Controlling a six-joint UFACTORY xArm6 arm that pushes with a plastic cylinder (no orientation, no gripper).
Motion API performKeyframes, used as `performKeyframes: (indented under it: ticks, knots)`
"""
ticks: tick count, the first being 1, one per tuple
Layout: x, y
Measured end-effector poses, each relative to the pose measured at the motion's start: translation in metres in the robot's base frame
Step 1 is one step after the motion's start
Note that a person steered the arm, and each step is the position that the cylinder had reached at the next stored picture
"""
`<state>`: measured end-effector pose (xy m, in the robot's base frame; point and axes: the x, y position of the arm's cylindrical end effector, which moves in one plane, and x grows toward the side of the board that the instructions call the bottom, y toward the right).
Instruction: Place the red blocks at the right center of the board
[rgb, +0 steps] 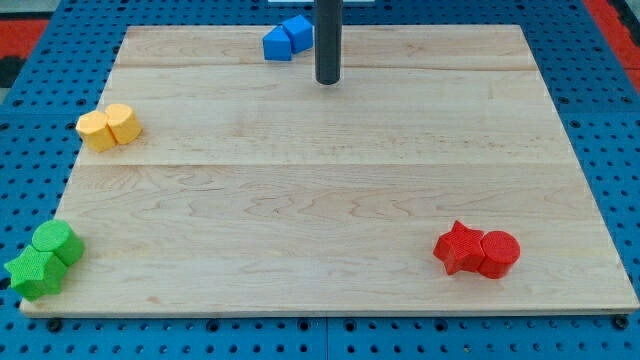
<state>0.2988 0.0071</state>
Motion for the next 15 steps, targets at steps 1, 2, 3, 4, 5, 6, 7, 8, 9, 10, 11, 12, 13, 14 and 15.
performKeyframes:
  ticks: [1,2,3,4,5,6,7,8,9,10,11,12,13,14,15]
  knots:
    - [0.0,0.001]
    - [0.0,0.001]
    - [0.0,-0.007]
    - [-0.001,-0.008]
    - [-0.001,-0.008]
    - [0.005,-0.001]
    - [0.063,0.023]
    - [0.122,0.015]
    - [0.185,0.002]
    - [0.234,0.041]
    - [0.259,0.087]
    - [0.302,0.075]
    - [0.309,0.132]
    - [0.285,0.184]
    - [0.26,0.19]
